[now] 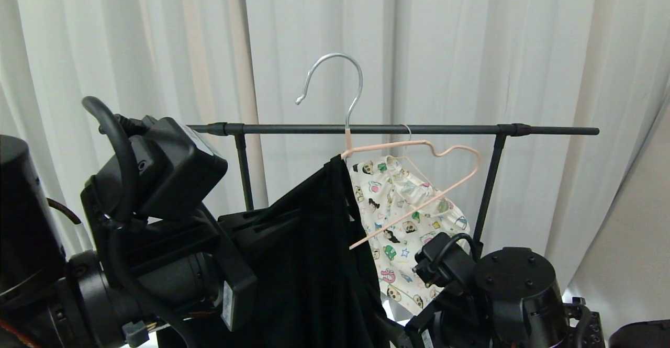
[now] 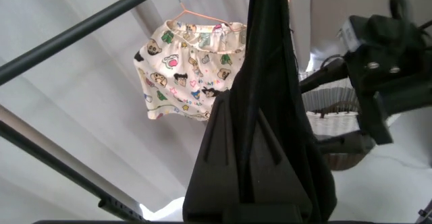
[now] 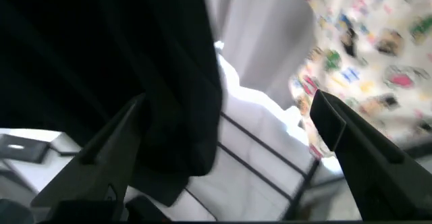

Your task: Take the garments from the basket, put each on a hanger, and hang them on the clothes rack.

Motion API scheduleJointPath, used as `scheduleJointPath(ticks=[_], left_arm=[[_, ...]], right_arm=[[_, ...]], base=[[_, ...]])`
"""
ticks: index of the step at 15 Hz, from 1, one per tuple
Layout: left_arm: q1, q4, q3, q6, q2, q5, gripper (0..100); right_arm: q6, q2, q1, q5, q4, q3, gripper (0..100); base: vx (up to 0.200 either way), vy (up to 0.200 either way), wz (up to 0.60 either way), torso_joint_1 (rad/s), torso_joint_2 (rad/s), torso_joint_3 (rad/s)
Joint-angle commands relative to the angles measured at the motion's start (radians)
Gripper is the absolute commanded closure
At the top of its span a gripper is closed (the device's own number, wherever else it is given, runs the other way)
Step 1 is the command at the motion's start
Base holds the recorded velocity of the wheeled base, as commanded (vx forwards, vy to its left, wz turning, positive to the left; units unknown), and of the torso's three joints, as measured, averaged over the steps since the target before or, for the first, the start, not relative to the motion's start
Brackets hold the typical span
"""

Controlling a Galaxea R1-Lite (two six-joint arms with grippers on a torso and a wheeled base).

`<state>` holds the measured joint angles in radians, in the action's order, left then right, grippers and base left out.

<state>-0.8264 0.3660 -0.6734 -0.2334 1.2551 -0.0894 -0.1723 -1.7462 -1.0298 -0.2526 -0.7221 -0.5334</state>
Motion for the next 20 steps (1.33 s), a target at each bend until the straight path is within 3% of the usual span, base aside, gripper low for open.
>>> scheduleJointPath(ticks=[1,4,5,7,9,14,20], left_arm=[[0.0,0.001,-0.002,0.0,0.0,-0.001,100],[0.0,0.001,0.0,0.0,0.0,-0.001,100],[0.0,0.001,0.0,0.0,0.0,-0.001,100],[0.001,0.001,0.008,0.0,-0.003,-0.003,100],[0.003,0.001,0.029,0.002,-0.017,-0.003,100],[0.003,0.001,0.14,0.006,-0.082,-0.003,100],[0.001,0.001,0.267,0.009,-0.086,0.005,100]], right_arm=[[-0.003,-0.001,0.011,-0.016,0.004,0.006,0],[0.001,0.005,0.014,-0.024,0.004,0.02,0],[0.002,0.005,0.014,-0.025,0.004,0.024,100],[0.004,0.005,0.017,-0.056,0.004,0.024,100],[0.005,0.008,0.085,-0.103,0.004,0.024,100],[0.122,0.077,0.343,-0.094,0.001,0.016,100],[0.123,0.182,0.405,-0.074,0.001,0.018,100]], base=[[0.0,0.0,0.0,0.0,0.0,0.0],[0.0,0.0,0.0,0.0,0.0,0.0],[0.0,0.0,0.0,0.0,0.0,0.0],[0.0,0.0,0.0,0.0,0.0,0.0],[0.0,0.0,0.0,0.0,0.0,0.0],[0.0,0.0,0.0,0.0,0.0,0.0],[0.0,0.0,0.0,0.0,0.0,0.0]])
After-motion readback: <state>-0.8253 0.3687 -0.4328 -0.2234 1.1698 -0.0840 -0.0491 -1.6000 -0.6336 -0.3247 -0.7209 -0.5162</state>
